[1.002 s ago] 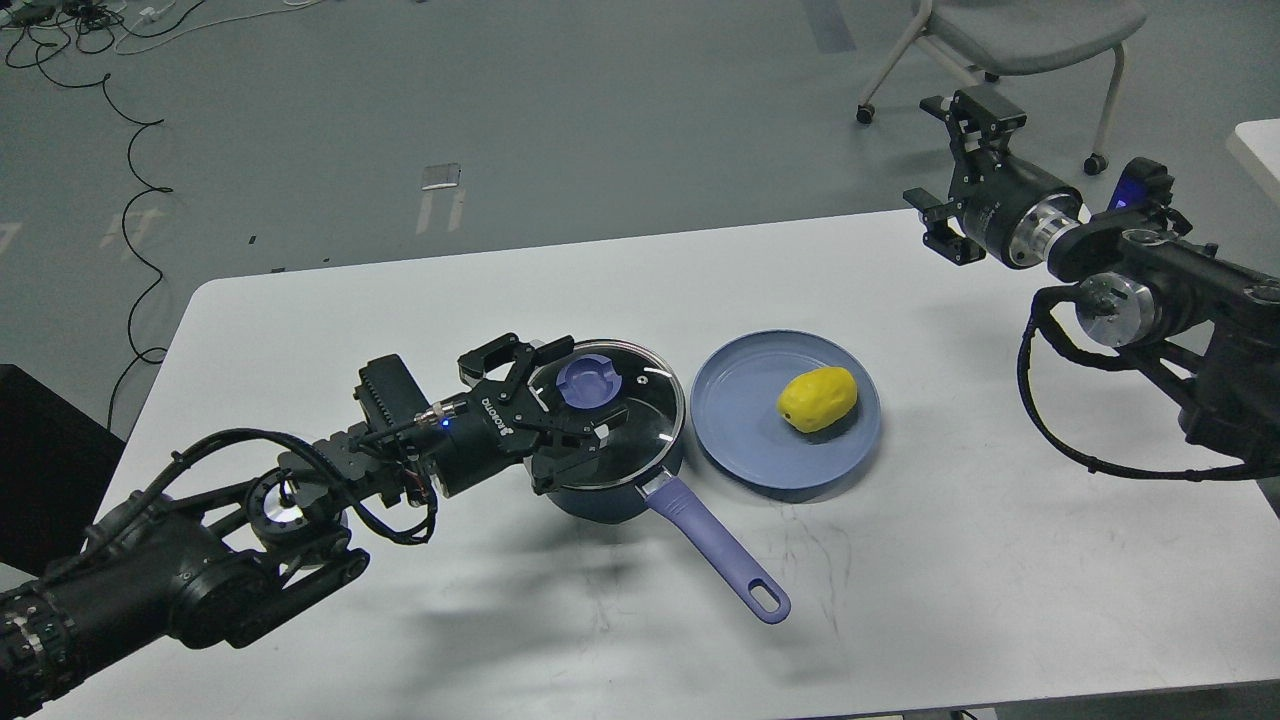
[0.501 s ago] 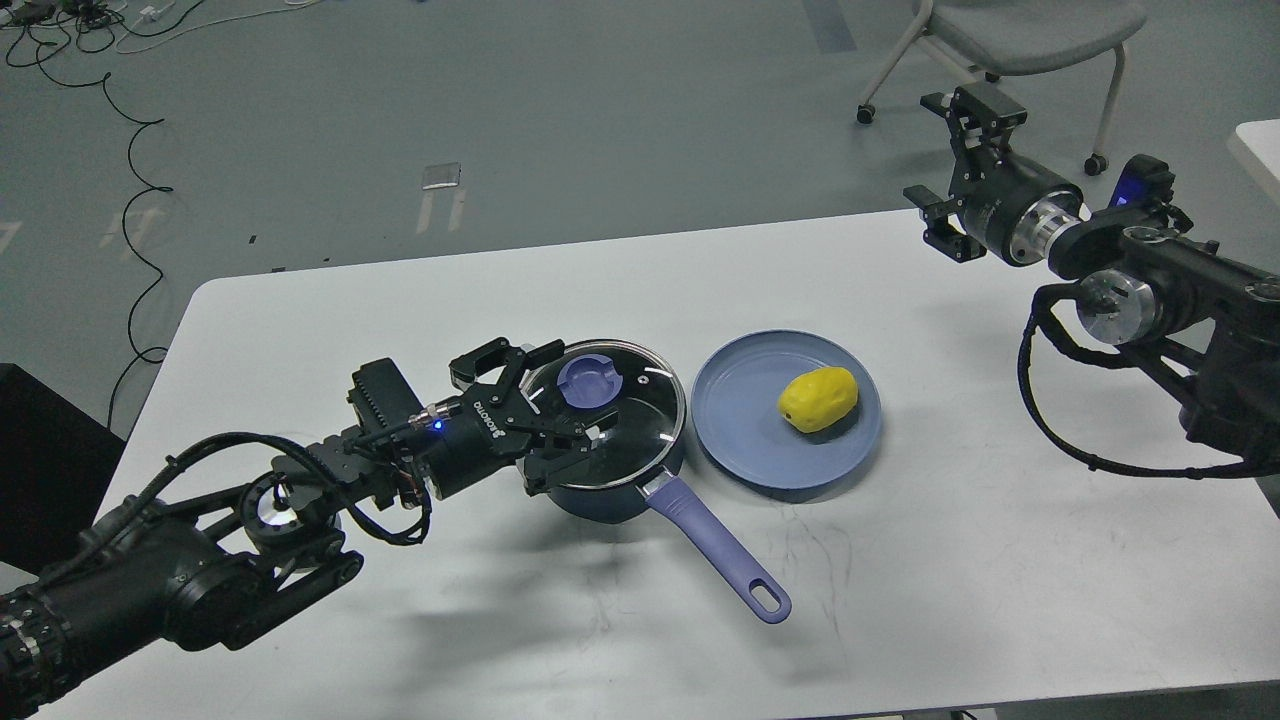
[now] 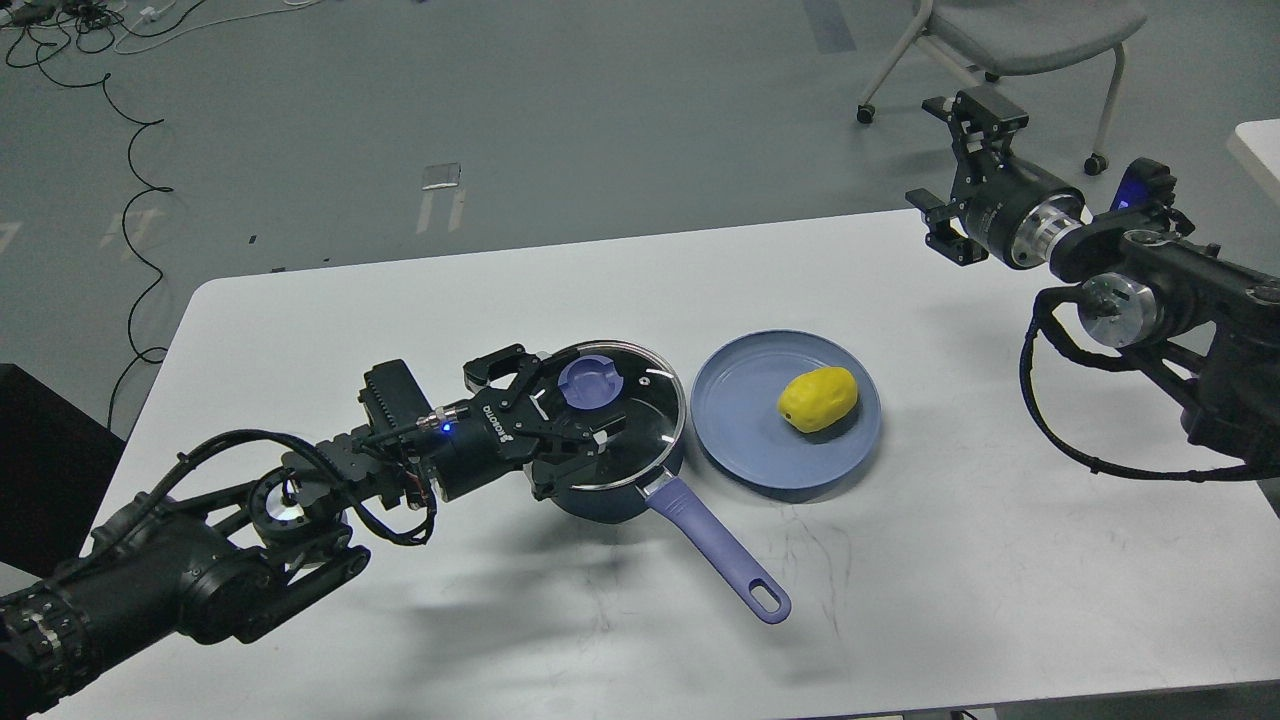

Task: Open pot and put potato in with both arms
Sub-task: 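Close the left gripper on the purple lid knob, then lift the glass lid off the saucepan and carry it away from the pot, then lower the lid onto the table and open the left gripper, then retract the left arm and move the right gripper over the yellow potato, then close the right gripper around the yellow potato on the plate, then lift the potato and carry it over the open saucepan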

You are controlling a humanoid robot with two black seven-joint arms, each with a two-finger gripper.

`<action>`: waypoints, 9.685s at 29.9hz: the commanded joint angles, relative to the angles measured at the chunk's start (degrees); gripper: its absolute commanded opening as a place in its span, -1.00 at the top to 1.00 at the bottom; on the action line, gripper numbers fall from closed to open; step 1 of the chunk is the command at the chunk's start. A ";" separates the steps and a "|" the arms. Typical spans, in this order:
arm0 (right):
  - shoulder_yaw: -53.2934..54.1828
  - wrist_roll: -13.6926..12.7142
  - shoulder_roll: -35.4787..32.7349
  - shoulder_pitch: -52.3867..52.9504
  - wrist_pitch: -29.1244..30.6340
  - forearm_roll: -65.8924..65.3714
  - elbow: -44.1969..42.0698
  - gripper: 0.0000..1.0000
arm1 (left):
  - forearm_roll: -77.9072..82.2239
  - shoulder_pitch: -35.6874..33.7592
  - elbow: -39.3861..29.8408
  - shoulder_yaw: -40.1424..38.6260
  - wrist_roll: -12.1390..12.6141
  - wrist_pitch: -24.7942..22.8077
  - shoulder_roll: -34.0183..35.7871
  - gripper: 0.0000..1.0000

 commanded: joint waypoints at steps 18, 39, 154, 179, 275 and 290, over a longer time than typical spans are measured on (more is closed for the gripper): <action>-0.01 0.09 0.09 -0.22 0.00 0.00 -1.58 -1.00 | -1.05 -0.55 2.39 -0.09 -1.11 0.00 -1.07 0.21; -0.09 0.17 0.09 -0.22 0.00 0.00 -2.28 -1.00 | -5.61 -5.56 -0.06 -0.26 -1.11 0.53 3.67 0.21; -59.95 18.33 6.50 15.77 -32.75 -77.52 -19.69 -0.88 | -90.96 -10.57 17.07 -7.82 -0.35 -30.59 13.79 -0.96; -63.64 18.33 -1.23 20.79 -32.75 -76.90 0.62 -0.91 | -90.69 -9.69 17.24 -7.64 -0.35 -30.59 13.79 -0.96; -56.62 18.33 6.94 16.11 -32.75 -69.89 -6.60 0.39 | -90.34 -7.94 21.11 -7.56 -1.05 -30.50 14.31 -0.96; -56.26 18.33 19.07 26.67 -31.29 -65.83 -1.31 0.37 | -90.34 -8.02 21.11 -7.56 -1.05 -30.50 14.31 -0.96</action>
